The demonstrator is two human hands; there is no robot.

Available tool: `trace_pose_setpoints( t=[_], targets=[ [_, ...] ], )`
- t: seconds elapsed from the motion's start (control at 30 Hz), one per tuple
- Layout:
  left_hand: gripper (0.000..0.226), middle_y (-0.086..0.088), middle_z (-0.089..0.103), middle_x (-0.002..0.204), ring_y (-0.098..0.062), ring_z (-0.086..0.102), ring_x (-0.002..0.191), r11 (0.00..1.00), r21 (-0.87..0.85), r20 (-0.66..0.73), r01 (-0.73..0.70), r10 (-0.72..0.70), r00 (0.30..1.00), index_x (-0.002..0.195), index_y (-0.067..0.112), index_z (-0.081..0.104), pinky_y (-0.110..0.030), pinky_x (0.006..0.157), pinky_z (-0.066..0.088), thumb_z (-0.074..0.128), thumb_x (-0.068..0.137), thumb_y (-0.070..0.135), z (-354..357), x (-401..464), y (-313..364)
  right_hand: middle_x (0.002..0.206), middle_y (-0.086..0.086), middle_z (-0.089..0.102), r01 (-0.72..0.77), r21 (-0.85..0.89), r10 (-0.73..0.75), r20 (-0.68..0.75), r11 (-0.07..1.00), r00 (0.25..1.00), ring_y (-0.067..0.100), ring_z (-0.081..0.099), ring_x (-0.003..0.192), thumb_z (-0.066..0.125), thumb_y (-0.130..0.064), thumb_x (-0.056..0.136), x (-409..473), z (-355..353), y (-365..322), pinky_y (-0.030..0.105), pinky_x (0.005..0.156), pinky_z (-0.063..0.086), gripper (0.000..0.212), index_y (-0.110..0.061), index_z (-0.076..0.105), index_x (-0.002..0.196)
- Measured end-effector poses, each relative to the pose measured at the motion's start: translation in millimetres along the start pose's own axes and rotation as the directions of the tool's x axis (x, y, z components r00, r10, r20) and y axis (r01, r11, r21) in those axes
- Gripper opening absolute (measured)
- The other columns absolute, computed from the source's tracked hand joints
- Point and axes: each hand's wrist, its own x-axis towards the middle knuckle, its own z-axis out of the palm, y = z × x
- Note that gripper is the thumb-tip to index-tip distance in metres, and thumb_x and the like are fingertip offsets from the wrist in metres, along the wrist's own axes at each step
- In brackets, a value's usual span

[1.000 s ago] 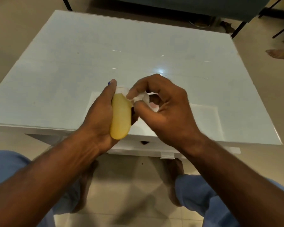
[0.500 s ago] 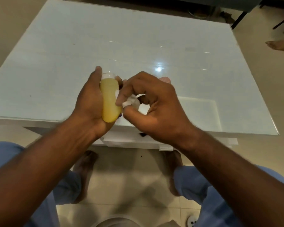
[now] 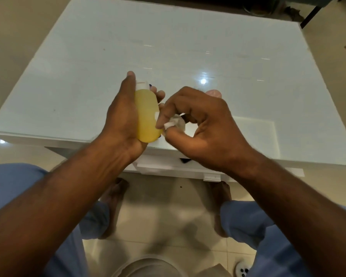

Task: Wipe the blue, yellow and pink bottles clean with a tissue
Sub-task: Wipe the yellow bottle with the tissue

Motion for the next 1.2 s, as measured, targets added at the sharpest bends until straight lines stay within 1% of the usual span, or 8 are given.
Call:
trace_pose_setpoints(
  t=[0.17,0.33,0.43,0.6,0.77,0.9,1.03,1.2],
  targets=[
    [0.043,-0.008,0.065,0.090,-0.027,0.068,0.091,0.998,-0.059,0.124,0.033,-0.025,0.992,0.113,0.010,0.052,-0.042,0.084,0.057,0.057,0.094,0.048,7.0,-7.4,-4.6,0.099,-0.001,0.075,-0.160,0.078,0.172,-0.189,0.984,0.967,0.017,0.074,0.097,0.070,0.003,0.089,7.3,-7.3,2.0,0.037,0.082,0.064,0.023,-0.008,0.075,0.108],
    [0.051,-0.007,0.071,0.076,-0.020,0.067,0.066,0.996,0.031,0.114,0.086,-0.089,0.990,0.109,0.010,0.051,-0.031,0.064,0.056,0.053,0.093,0.059,8.8,-7.6,-8.5,0.100,-0.007,0.075,-0.225,0.159,0.263,-0.286,0.961,0.921,0.007,0.072,0.082,0.069,-0.003,0.094,9.3,-12.0,1.3,0.016,0.068,0.055,0.021,-0.017,0.076,0.108],
    [0.058,-0.005,0.059,0.073,-0.016,0.051,0.058,0.984,0.133,0.095,0.116,-0.129,0.987,0.105,0.012,0.056,-0.028,0.057,0.043,0.042,0.094,0.067,6.9,-5.2,-9.4,0.104,-0.002,0.077,-0.216,0.122,0.243,-0.300,0.969,0.922,0.009,0.072,0.087,0.064,-0.001,0.094,9.6,-9.2,0.7,0.019,0.070,0.054,0.023,-0.017,0.078,0.102],
    [0.055,-0.015,0.067,0.092,-0.022,0.063,0.074,0.978,0.179,0.044,0.102,-0.112,0.993,0.126,0.003,0.061,-0.036,0.067,0.055,0.039,0.102,0.048,9.3,-6.8,-12.2,0.108,-0.002,0.075,-0.198,0.046,0.203,-0.251,0.979,0.947,0.012,0.072,0.101,0.064,-0.003,0.094,10.0,-7.7,1.5,0.024,0.083,0.061,0.023,-0.015,0.078,0.107],
    [0.066,-0.019,0.064,0.133,-0.029,0.070,0.108,0.986,0.152,0.078,0.065,-0.077,0.994,0.155,0.021,0.033,-0.041,0.081,0.059,0.059,0.098,0.042,14.6,-7.8,-14.2,0.106,-0.003,0.075,-0.182,0.011,0.179,-0.226,0.983,0.957,0.016,0.072,0.103,0.066,0.000,0.094,8.8,-11.3,3.7,0.033,0.086,0.064,0.024,-0.012,0.076,0.113],
    [0.048,-0.019,0.068,0.127,-0.029,0.069,0.113,0.997,0.070,0.127,0.030,-0.039,0.991,0.136,0.008,0.056,-0.044,0.095,0.057,0.063,0.097,0.034,16.2,-11.6,-7.0,0.106,0.002,0.076,-0.179,0.070,0.190,-0.197,0.981,0.962,0.018,0.074,0.101,0.067,0.001,0.093,8.7,-12.9,5.6,0.037,0.083,0.066,0.022,-0.006,0.075,0.112],
    [0.031,-0.010,0.073,0.097,-0.025,0.072,0.093,0.999,0.051,0.204,-0.001,-0.009,0.979,0.105,0.009,0.071,-0.035,0.083,0.060,0.059,0.100,0.036,9.6,-8.8,-7.7,0.101,0.006,0.072,-0.105,0.047,0.109,-0.112,0.993,0.988,0.021,0.072,0.096,0.069,0.004,0.087,5.8,-10.6,3.8,0.034,0.076,0.064,0.017,-0.003,0.077,0.100],
    [0.058,-0.003,0.078,0.086,-0.019,0.076,0.085,0.996,0.080,0.343,0.041,-0.066,0.937,0.085,0.013,0.083,-0.031,0.075,0.060,0.041,0.104,0.048,2.9,-6.5,-3.7,0.101,0.009,0.075,-0.039,-0.045,0.040,0.017,0.998,0.999,0.023,0.072,0.099,0.074,0.000,0.086,-0.1,-1.9,1.4,0.040,0.075,0.062,0.016,-0.010,0.081,0.097]
  ],
)
